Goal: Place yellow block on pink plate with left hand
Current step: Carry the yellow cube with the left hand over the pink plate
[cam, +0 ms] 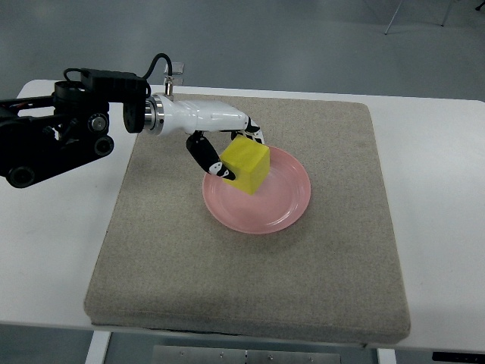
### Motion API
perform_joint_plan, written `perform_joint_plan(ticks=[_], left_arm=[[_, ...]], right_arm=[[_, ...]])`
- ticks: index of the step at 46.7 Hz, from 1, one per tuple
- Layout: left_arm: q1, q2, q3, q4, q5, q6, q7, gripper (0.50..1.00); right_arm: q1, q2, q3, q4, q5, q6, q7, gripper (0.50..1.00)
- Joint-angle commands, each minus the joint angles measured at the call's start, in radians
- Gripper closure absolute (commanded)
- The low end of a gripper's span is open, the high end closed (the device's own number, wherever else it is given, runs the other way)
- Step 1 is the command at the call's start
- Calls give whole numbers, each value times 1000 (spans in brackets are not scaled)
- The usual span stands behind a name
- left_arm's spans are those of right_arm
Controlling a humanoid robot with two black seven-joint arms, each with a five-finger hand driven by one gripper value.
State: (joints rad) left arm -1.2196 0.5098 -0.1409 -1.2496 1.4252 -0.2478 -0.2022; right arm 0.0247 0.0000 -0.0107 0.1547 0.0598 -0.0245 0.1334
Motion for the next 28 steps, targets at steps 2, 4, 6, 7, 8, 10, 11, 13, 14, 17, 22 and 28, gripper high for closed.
perform_joint_plan(ticks=[2, 4, 6, 7, 8, 10, 11, 13, 14, 17, 22, 28], left_arm=[[25, -45, 6, 45, 26, 5, 0, 842], [29, -59, 6, 58, 26, 5, 1, 842], [31, -65, 6, 64, 26, 7, 1, 838], [31, -65, 6, 68, 26, 7, 1, 832], [31, -66, 6, 71, 26, 10, 1, 808], [34, -66, 6, 79, 26, 13, 1, 727], [37, -66, 6, 84, 26, 15, 1, 684], [43, -66, 6, 91, 26, 15, 1, 600], [45, -66, 6, 94, 26, 15, 1, 560], [49, -70, 6, 96, 24, 15, 1, 512], [52, -79, 6, 96, 20, 13, 1, 508], [51, -79, 6, 85, 0, 10, 1, 508]], right_arm=[[0, 0, 0, 0, 0, 0, 0, 576], [0, 0, 0, 0, 0, 0, 0, 576], [0, 0, 0, 0, 0, 0, 0, 576], [0, 0, 0, 0, 0, 0, 0, 576], [0, 0, 0, 0, 0, 0, 0, 576], [0, 0, 0, 0, 0, 0, 0, 576], [0, 0, 0, 0, 0, 0, 0, 576], [0, 0, 0, 0, 0, 0, 0, 576], [0, 0, 0, 0, 0, 0, 0, 576], [0, 0, 0, 0, 0, 0, 0, 576], [0, 0, -2, 0, 0, 0, 0, 576], [0, 0, 0, 0, 0, 0, 0, 576]])
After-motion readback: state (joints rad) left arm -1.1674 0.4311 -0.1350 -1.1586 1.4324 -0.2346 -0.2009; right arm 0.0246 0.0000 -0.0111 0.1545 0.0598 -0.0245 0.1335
